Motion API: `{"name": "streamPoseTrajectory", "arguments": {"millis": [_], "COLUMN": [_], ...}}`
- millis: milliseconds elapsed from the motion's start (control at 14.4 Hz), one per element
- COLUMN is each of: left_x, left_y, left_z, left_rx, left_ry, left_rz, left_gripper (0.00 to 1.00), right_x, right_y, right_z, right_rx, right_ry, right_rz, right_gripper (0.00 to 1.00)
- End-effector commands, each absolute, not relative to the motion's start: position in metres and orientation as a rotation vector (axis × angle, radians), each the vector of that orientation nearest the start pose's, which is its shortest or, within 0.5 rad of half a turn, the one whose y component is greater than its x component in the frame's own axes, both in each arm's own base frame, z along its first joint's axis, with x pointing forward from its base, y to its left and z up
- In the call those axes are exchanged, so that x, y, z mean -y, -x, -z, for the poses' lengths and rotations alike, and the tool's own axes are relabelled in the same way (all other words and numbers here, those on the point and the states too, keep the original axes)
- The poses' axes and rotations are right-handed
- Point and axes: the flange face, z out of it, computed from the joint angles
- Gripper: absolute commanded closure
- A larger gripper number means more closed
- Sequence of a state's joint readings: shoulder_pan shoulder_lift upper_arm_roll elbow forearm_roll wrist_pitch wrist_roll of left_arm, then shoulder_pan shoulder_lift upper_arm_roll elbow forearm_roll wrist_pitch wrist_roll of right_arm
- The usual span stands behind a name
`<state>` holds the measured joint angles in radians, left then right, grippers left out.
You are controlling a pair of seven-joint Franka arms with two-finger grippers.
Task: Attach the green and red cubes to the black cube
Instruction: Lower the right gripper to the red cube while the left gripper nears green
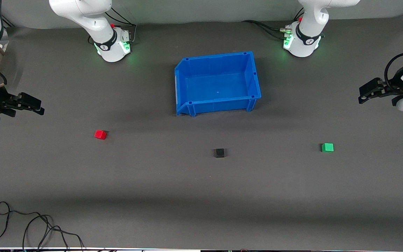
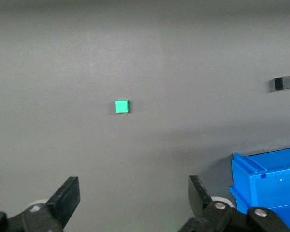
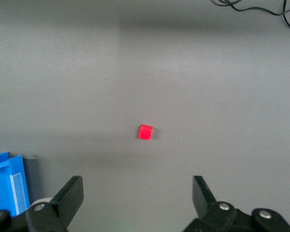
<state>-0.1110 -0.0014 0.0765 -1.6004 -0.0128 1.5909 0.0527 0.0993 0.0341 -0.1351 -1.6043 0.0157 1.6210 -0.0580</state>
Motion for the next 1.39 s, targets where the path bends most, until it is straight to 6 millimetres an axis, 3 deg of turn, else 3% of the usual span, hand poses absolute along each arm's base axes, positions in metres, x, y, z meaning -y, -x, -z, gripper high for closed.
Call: {"name": "streamPoseTrajectory", "arguments": {"millis": [0,347,485,624,832,970,1109,1248,1317], "left_x": [0.023,0.023,0.023,0.023,0.02,0.019,0.015,-0.014,-0.019], "left_y": [-0.553,-0.553,-0.553,-0.554,-0.554,-0.555,-0.557,-0.561,-0.56], "left_z": [-0.621,-0.622,-0.622,-0.621,-0.622,-0.621,-0.616,-0.607,-0.604], "left_rx": [-0.171,-0.171,-0.171,-0.174,-0.167,-0.15,-0.111,0.058,0.163], "left_ry": [3.143,3.143,3.143,3.143,3.143,3.146,3.15,3.174,3.234], "left_rz": [-0.014,-0.01,-0.01,-0.012,-0.009,-0.009,-0.026,-0.05,-0.078], "left_gripper": [0.0,0.0,0.0,0.0,0.0,0.0,0.0,0.0,0.0], "right_x": [0.019,0.022,0.025,0.029,0.03,0.04,0.033,0.029,0.029], "right_y": [-0.562,-0.565,-0.571,-0.571,-0.575,-0.576,-0.569,-0.567,-0.567], "right_z": [-0.602,-0.6,-0.593,-0.578,-0.533,-0.513,-0.488,-0.459,-0.446], "right_rx": [0.081,0.058,-0.031,-0.156,-0.262,-0.451,-0.845,-1.11,-1.188], "right_ry": [3.136,3.145,3.143,3.138,3.126,3.061,2.912,2.836,2.817], "right_rz": [-0.016,-0.007,0.053,0.03,0.053,0.082,-0.026,-0.117,-0.155], "right_gripper": [0.0,0.0,0.0,0.0,0.0,0.0,0.0,0.0,0.0]}}
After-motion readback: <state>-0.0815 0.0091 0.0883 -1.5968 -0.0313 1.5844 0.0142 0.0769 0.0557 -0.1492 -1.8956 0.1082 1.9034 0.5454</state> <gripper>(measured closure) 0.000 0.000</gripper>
